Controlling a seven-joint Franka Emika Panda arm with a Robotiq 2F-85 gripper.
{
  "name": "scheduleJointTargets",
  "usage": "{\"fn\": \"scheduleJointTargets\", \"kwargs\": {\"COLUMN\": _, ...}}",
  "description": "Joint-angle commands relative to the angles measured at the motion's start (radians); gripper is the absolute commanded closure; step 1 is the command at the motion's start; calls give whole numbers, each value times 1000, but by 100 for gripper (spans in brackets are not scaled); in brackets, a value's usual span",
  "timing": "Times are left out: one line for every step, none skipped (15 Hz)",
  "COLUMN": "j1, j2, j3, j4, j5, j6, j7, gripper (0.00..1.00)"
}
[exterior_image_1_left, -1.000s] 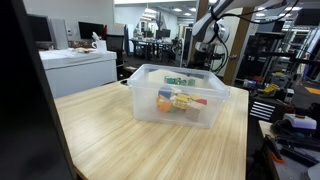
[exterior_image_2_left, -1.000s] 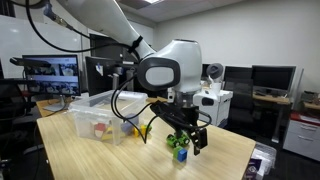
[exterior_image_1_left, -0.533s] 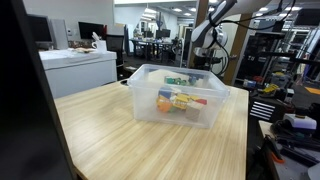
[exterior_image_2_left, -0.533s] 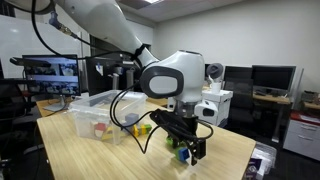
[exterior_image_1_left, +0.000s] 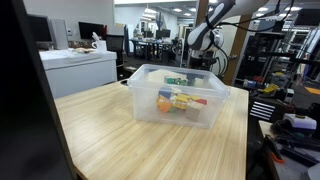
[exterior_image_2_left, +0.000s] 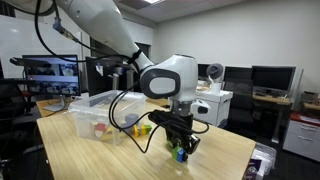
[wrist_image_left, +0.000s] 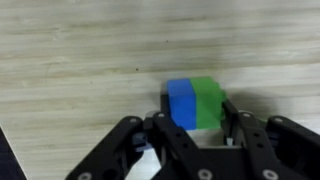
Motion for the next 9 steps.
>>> {"fn": "scheduleJointTargets", "kwargs": {"j1": 46, "j2": -74, "j3": -22, "j4": -86, "j5": -92, "j6": 37, "j7": -5, "gripper": 77}}
{"fn": "scheduleJointTargets", "kwargs": {"j1": 64, "j2": -97, "j3": -30, "j4": -105, "j5": -123, "j6": 39, "j7": 2, "gripper": 77}}
{"fn": "scheduleJointTargets", "kwargs": {"j1": 87, "j2": -130, "j3": -44, "j4": -126, "j5": -160, "j6": 35, "j7": 15, "gripper": 77}}
{"fn": "scheduleJointTargets", "kwargs": {"j1": 107, "j2": -160, "j3": -54, "j4": -144, "j5": -194, "j6": 34, "j7": 23, "gripper": 77}}
{"fn": "scheduleJointTargets", "kwargs": {"j1": 130, "j2": -222, "j3": -58, "j4": -172, "j5": -230, "j6": 28, "j7": 17, "gripper": 77}}
{"fn": "scheduleJointTargets", "kwargs": {"j1": 141, "j2": -273, "j3": -54, "j4": -193, "j5": -240, "j6": 31, "j7": 7, "gripper": 77}}
{"fn": "scheduleJointTargets", "kwargs": {"j1": 155, "j2": -335, "j3": -44, "j4": -212, "j5": -245, "j6": 37, "j7": -11, "gripper": 77}}
{"fn": "scheduleJointTargets", "kwargs": {"j1": 160, "j2": -381, "j3": -24, "j4": -234, "j5": -222, "j6": 48, "j7": -41, "gripper": 77}}
{"fn": "scheduleJointTargets", "kwargs": {"j1": 185, "j2": -459, "j3": -13, "j4": -260, "j5": -206, "j6": 45, "j7": -63, "gripper": 77}}
